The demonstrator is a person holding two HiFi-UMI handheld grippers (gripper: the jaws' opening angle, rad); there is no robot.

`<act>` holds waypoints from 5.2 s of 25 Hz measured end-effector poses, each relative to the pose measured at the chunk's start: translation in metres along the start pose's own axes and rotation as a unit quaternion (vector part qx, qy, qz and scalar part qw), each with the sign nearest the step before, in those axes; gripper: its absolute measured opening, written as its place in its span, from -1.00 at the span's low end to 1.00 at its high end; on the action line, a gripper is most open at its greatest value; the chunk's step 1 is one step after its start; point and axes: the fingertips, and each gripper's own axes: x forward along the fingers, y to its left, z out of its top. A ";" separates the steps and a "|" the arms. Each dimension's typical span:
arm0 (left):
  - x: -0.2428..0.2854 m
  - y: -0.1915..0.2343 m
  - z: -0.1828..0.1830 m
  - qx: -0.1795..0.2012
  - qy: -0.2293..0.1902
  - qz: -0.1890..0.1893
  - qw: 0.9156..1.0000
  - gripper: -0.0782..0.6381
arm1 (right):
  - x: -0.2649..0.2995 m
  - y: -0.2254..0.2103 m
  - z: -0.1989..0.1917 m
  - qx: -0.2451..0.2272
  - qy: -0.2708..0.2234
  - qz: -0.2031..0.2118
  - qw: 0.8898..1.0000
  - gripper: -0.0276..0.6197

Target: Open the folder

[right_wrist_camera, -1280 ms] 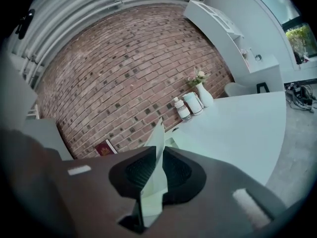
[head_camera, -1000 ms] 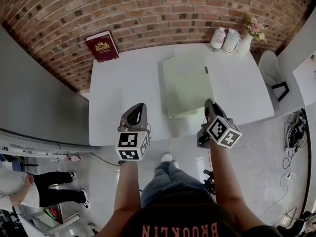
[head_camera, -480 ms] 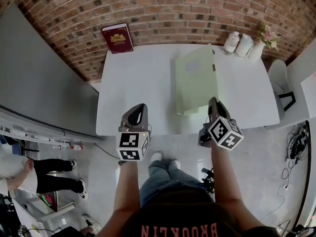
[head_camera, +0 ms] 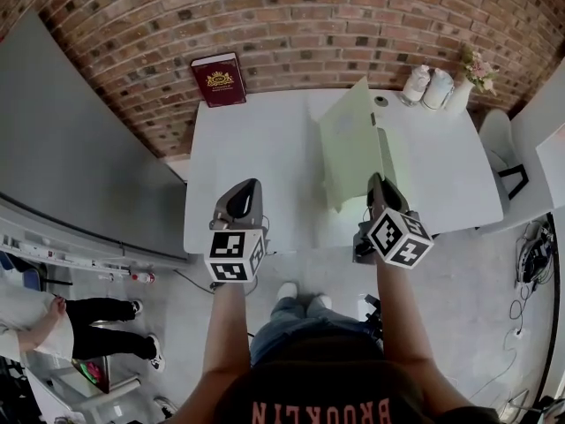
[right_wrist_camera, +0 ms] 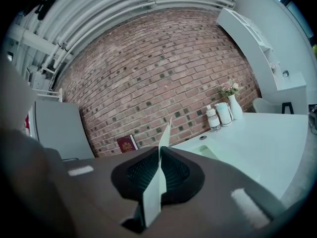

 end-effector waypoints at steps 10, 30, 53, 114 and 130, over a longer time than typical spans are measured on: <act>-0.008 0.028 0.009 -0.003 -0.018 0.001 1.000 -0.81 | 0.010 0.050 -0.012 -0.041 0.023 0.057 0.997 -0.84; -0.038 0.072 -0.005 -0.014 -0.007 0.037 0.999 -0.81 | 0.027 0.156 -0.057 -0.043 0.096 0.242 0.964 -0.11; -0.043 0.119 -0.020 -0.033 0.006 0.053 0.998 -0.81 | 0.071 0.203 -0.137 0.031 0.238 0.288 0.927 -0.11; 0.006 0.163 -0.111 -0.090 0.089 0.034 0.991 -0.81 | 0.157 0.153 -0.312 -0.252 0.414 0.092 0.870 -0.75; 0.016 0.131 -0.090 -0.078 0.078 0.070 0.991 -0.81 | 0.146 0.151 -0.289 -0.171 0.421 0.163 0.876 -0.91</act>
